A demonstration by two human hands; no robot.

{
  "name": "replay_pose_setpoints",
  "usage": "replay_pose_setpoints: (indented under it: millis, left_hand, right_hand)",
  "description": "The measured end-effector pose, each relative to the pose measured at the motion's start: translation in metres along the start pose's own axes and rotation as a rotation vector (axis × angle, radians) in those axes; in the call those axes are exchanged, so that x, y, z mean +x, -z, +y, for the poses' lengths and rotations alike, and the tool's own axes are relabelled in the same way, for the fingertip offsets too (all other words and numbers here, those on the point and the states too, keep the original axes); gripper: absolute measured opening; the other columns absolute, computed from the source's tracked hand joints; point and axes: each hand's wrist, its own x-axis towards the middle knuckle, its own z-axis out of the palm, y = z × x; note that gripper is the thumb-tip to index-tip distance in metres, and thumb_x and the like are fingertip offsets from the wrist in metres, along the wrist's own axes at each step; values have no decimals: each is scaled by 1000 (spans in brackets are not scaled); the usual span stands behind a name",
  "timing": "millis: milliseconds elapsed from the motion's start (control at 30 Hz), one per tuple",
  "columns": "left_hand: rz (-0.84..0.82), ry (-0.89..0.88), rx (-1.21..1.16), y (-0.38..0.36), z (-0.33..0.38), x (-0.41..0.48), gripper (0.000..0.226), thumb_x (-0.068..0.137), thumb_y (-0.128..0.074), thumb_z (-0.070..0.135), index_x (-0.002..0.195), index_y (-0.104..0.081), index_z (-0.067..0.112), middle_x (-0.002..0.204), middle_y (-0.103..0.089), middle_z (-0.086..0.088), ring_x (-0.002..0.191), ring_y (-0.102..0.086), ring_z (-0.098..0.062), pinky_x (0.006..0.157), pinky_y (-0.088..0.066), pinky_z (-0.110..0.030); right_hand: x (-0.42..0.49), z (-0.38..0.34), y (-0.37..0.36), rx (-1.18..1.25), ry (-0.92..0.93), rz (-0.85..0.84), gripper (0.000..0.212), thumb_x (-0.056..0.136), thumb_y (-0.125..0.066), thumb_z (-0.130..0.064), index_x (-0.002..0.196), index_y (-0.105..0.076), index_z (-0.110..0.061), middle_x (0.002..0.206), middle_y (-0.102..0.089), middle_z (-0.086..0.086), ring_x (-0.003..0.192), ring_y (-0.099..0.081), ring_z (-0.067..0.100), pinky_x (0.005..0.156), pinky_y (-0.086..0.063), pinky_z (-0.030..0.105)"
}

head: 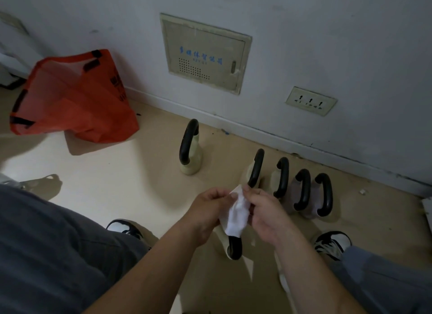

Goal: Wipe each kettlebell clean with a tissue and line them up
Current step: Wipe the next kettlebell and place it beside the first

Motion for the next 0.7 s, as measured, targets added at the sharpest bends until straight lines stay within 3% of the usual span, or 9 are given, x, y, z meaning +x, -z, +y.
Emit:
replay_pose_setpoints:
  millis: [233,333,433,533,633,700]
  left_hand:
    - [65,45,-247,4,-1,8,5,99,-57,11,99,-59,7,98,-73,-17,88,-70,-29,76,-58,-40]
    - [52,69,-384,4,-2,11,28,104,-49,17,120,-58,-4,119,-69,-24,109,-69,-34,94,-55,-45]
    - [-5,146,-462,3,0,7,37,105,-47,20,133,-53,-4,125,-66,-25,115,-66,-34,93,-54,-42]
    - [-35,132,-541,6,4,7,38,102,-51,14,136,-51,-2,129,-63,-25,121,-62,-37,99,-51,-45]
    - [-30,103,-637,10,8,10,43,93,-64,10,132,-52,-2,138,-57,-19,127,-57,-36,108,-45,-48]
    - [42,98,-637,13,5,12,45,89,-67,3,131,-52,2,136,-56,-15,125,-58,-33,105,-47,-47]
  right_hand:
    - [1,-4,5,-43,52,134,15,104,-61,-21,105,-64,-6,109,-75,16,99,-71,32,82,-59,43]
    - [-2,0,3,-156,27,116,10,100,-66,-23,106,-72,-17,110,-76,13,98,-73,32,74,-62,39]
    - [-6,0,1,-182,-16,75,18,97,-71,-30,107,-75,-16,99,-80,11,84,-76,26,64,-59,32]
    - [-3,0,7,-230,-74,51,38,93,-72,-45,106,-79,-10,101,-80,13,91,-76,24,76,-57,33]
    - [0,3,10,-188,-109,-7,60,91,-69,-59,124,-74,-10,117,-76,11,112,-72,24,104,-52,38]
    - [0,2,12,-99,-117,-74,71,86,-71,-63,132,-68,-10,127,-72,15,120,-68,30,114,-45,45]
